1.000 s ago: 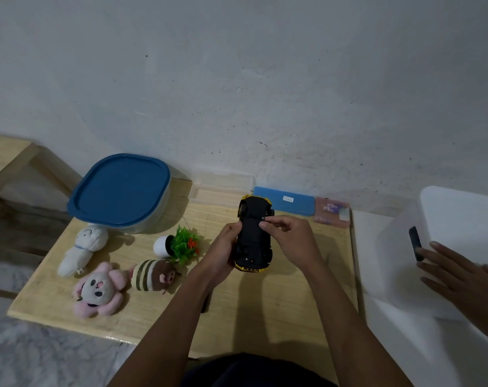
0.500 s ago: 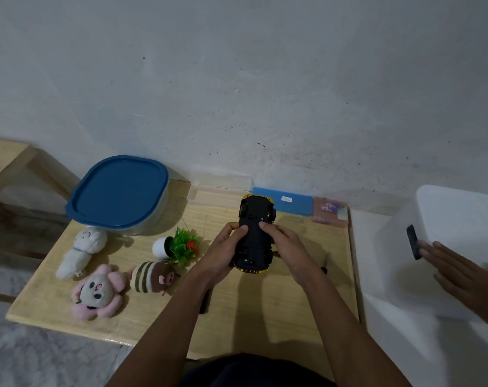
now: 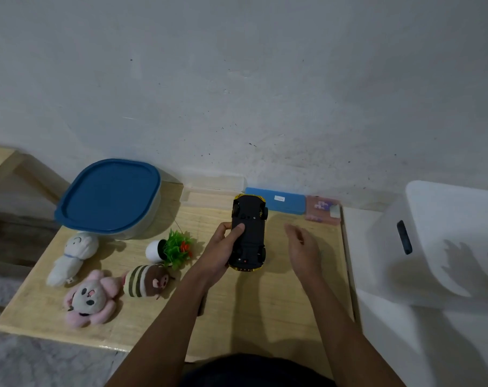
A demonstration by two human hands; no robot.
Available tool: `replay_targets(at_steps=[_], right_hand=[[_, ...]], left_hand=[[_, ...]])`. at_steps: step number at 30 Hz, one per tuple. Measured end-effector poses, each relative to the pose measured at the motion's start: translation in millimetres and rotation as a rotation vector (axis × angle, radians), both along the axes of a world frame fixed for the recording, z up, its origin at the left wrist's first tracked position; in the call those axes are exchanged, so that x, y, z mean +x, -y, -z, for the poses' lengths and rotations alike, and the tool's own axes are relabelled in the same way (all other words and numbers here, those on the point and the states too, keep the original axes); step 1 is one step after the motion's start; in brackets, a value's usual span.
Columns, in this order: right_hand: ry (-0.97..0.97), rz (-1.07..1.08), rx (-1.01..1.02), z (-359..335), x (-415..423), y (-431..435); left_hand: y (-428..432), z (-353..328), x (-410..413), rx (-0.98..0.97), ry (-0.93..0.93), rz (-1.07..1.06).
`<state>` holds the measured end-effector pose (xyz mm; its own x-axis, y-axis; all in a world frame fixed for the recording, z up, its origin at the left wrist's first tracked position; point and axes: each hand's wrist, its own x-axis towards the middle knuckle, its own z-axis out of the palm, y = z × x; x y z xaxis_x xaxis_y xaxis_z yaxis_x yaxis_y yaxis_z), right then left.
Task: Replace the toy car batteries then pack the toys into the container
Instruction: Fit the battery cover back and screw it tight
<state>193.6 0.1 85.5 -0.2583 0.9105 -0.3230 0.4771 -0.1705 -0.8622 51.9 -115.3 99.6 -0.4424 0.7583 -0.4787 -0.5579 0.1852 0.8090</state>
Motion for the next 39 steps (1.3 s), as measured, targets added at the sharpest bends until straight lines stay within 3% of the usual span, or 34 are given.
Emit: replay_targets(at_steps=[2,5,10,13,16,21,28,34,39], right_hand=[[0.307,0.075,0.115,24,18,-8],[0.632,0.036,0.095,46,39,-12],[0.699,0.021,-0.059,65,48,-13],[0.706,0.025,-0.038,74,50,-17],[0.64,-0.017,0.02,81,55,-20],[0.159,-0.087,0.004,58,45,-23],[-0.094,-0.193,-0.097,-11,15,-21],[-0.098,-0.524,0.019,-58,-1,-5],[0.004,-0.525,0.117,-54,-10,-4]], left_hand=[[-1,1,0,-0.003,0.005,-0.025],[-2,2,1,-0.02,-0.002,-0.054],[-2,3,1,-0.044,0.007,-0.073],[-2,3,0,-0.047,0.013,-0.077],[-3,2,-1,-0.044,0.022,-0.072],[-2,3,0,-0.041,0.02,-0.068],[-3,-2,-1,0.001,-0.084,-0.162],[-2,-4,-3,-0.006,-0.187,-0.175],[-3,-7,-1,0.011,-0.23,-0.164]])
